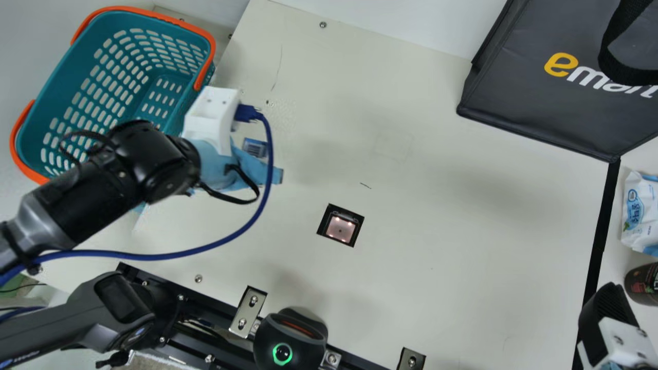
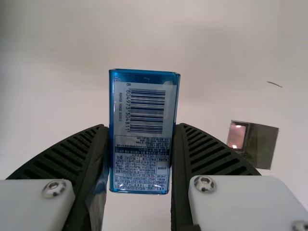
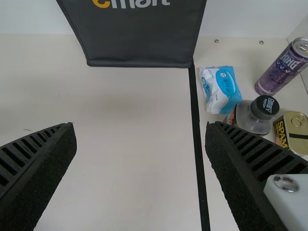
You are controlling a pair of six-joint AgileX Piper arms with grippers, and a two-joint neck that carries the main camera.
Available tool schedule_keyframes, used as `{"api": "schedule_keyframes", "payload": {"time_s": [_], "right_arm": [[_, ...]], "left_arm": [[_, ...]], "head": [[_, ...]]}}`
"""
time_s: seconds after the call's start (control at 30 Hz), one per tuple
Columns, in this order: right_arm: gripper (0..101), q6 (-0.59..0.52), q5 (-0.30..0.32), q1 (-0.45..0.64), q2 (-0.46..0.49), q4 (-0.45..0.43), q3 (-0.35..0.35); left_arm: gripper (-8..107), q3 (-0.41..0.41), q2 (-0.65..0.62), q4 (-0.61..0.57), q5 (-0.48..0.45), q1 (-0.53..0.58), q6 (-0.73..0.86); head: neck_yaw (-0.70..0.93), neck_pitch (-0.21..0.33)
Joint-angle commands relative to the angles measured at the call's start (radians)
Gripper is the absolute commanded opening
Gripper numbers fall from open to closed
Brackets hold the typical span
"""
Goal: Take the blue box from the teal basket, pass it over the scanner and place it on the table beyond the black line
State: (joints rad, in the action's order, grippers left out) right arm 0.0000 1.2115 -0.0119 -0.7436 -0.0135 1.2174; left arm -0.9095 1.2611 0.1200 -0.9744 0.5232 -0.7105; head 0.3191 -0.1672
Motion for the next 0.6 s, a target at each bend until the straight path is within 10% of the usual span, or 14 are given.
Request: {"api": "schedule_keyframes", "payload": {"time_s": [0.0,0.57], "right_arm": [[95,0.0,0.0,0.0,0.0,0.0,0.0],[95,0.0,0.0,0.0,0.0,0.0,0.0]], "left_arm": [[-8,-0.008,0.022,0.006,-0.001,0.065,-0.06],[-8,-0.077,0.193,0.032,0.027,0.311,-0.293]], "head": [[0.002,0.029],[0.002,0.029]]}}
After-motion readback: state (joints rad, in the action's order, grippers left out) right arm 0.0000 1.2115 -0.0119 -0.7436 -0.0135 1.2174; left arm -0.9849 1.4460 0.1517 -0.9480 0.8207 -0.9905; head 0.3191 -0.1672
